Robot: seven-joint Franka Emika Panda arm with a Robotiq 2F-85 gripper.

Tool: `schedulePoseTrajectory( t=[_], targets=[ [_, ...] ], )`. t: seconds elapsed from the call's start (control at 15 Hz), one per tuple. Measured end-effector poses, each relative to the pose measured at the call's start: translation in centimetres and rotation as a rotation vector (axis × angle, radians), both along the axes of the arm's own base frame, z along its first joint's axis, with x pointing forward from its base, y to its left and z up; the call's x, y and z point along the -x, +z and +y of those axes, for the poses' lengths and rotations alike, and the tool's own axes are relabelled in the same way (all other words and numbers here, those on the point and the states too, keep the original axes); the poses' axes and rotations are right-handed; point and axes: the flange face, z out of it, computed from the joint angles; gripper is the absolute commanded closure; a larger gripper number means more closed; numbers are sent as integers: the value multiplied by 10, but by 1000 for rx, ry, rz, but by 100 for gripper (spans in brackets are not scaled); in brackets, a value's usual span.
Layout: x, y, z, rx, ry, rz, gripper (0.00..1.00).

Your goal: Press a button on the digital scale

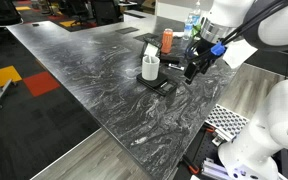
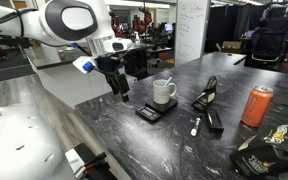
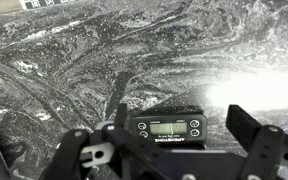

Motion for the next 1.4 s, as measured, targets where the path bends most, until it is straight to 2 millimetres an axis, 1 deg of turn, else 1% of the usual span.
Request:
schedulePoseTrajectory(
  t=[0.2,0.87,1.0,1.2,1.4],
  targets=[
    [2,-7,-1,0,-2,16,0],
    [2,-8,-1,0,-2,16,0],
    [1,-5,0,0,-2,11,0],
    [-8,-2,2,-14,-25,5,0],
    [-26,-10,5,-46,-50,8,0]
  ],
)
